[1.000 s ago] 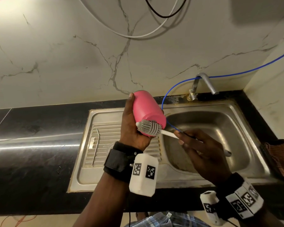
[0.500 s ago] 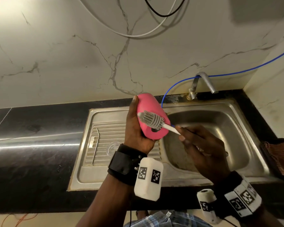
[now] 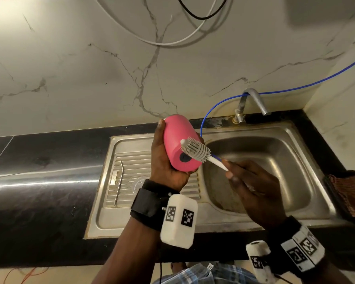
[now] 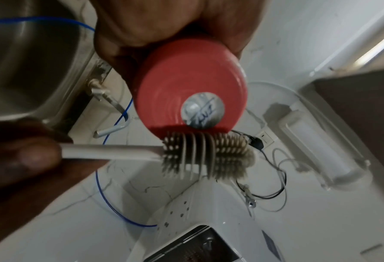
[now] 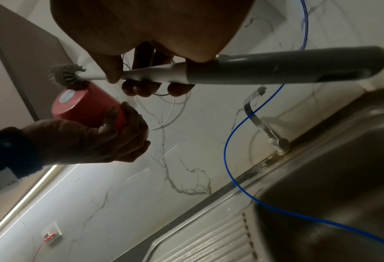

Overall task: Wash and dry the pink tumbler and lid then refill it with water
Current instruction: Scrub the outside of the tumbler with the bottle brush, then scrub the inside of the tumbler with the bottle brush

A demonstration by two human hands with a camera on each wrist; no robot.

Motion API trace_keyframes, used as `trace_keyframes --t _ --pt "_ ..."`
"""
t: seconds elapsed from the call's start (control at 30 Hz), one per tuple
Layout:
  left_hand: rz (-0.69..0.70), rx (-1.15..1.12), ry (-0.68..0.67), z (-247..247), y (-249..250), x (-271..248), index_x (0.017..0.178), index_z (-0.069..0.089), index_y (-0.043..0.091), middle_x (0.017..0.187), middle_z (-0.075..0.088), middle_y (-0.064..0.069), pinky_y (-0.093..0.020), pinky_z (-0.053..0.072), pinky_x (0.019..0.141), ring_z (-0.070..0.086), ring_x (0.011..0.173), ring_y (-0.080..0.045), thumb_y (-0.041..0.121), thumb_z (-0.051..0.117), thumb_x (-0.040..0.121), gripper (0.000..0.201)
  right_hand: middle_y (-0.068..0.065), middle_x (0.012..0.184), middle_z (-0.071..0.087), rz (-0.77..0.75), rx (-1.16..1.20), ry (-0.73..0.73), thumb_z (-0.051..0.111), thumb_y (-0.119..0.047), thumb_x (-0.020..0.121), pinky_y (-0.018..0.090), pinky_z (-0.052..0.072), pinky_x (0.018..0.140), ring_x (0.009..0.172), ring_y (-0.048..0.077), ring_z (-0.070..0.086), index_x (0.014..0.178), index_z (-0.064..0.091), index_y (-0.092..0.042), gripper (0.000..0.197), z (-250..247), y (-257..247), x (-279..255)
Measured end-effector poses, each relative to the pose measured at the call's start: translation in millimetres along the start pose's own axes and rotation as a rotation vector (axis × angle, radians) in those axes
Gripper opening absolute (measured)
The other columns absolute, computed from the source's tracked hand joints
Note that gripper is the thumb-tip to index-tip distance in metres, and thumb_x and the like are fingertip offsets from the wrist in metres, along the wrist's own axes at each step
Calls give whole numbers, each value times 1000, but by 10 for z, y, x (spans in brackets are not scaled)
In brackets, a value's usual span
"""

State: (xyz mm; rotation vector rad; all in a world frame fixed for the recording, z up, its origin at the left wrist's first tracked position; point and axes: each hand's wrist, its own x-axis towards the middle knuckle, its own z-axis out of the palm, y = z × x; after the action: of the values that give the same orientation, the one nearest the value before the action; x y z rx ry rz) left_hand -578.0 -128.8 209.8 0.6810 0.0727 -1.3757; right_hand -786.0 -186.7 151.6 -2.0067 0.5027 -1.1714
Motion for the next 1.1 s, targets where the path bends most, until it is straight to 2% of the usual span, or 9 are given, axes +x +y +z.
trace_keyframes --t 0.03,0.1,0.23,0.4,0.6,0.83,0.93,1.03,1.1 --pt "13 5 2 -8 4 5 158 48 16 114 64 -12 -40 65 65 66 96 -30 70 64 91 87 -17 113 65 -5 -8 -6 65 -13 98 21 51 82 97 11 69 126 69 -22 29 2 -16 15" --pt "46 -6 4 -13 54 6 161 46 18 114 66 -12 -40 66 73 68 96 -30 69 64 92 88 -17 112 65 -2 -16 -21 65 -11 96 23 51 81 97 12 69 125 70 -20 31 -34 35 -7" --pt "77 -42 -20 -17 132 -18 161 45 18 115 66 -13 -38 64 76 66 97 -30 67 65 92 87 -4 107 67 43 -4 -46 65 -12 98 46 56 70 91 23 70 125 74 -20 30 -152 197 -130" --pt "41 -67 -29 28 31 -26 160 46 16 111 67 -12 -39 65 74 66 96 -30 66 65 95 85 -2 105 67 -24 -113 -81 66 -14 96 38 53 72 91 14 69 124 74 -19 30 -79 80 7" --pt "35 -119 -57 58 135 -68 133 59 9 108 67 -14 -35 64 72 65 94 -29 67 63 92 71 0 103 66 -4 -116 -113 67 -15 97 42 54 67 82 21 70 125 75 -23 30 -228 265 -109" --pt "39 -60 -44 3 25 -16 140 59 14 103 67 -11 -37 63 73 64 92 -26 65 65 95 68 -1 101 67 -91 -186 -135 66 -15 97 38 51 67 79 18 69 123 74 -21 28 -259 130 -7" --pt "189 111 61 -49 39 6 134 64 13 101 72 -10 -40 65 74 70 89 -26 62 67 93 64 -2 102 68 4 -174 -108 67 -13 94 41 53 71 85 16 69 124 72 -25 32 -401 137 13" --pt "395 460 174 -204 -8 39 133 66 16 107 76 -9 -48 65 81 75 96 -27 53 82 86 62 -1 101 71 92 -266 -110 66 -18 98 44 54 75 88 18 69 127 71 -24 30 -574 136 139" --pt "502 728 177 -367 -99 62 130 65 16 111 78 -6 -48 66 83 76 101 -28 46 91 74 68 2 101 73 91 -353 -128 69 -17 99 43 55 78 88 19 70 125 74 -19 26 -645 141 261"
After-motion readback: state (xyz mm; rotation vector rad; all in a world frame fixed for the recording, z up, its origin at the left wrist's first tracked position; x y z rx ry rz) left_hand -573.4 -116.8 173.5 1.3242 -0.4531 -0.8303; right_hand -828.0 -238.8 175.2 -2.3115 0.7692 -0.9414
